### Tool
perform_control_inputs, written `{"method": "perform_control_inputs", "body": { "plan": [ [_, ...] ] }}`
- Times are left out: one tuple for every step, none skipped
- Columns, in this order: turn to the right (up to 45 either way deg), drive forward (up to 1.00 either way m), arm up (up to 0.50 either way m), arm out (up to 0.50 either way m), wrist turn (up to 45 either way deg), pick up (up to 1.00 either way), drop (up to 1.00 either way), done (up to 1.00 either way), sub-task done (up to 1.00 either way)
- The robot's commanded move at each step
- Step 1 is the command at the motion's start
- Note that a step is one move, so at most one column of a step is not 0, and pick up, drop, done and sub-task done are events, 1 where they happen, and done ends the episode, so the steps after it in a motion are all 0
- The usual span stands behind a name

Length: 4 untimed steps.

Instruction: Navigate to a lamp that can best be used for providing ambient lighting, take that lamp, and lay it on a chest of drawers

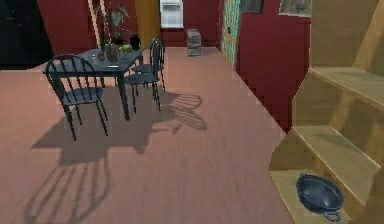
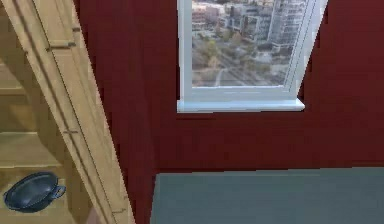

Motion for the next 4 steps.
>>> {"method": "perform_control_inputs", "body": {
  "plan": [
    [0.0,0.4,0.0,0.0,0.0,0.0,0.0,0.0,0.0],
    [-45.0,0.0,0.0,0.0,0.0,0.0,0.0,0.0,0.0],
    [0.0,0.3,0.0,0.0,0.0,0.0,0.0,0.0,0.0],
    [-9.0,0.0,0.0,0.0,0.0,0.0,0.0,0.0,0.0]
  ]
}}
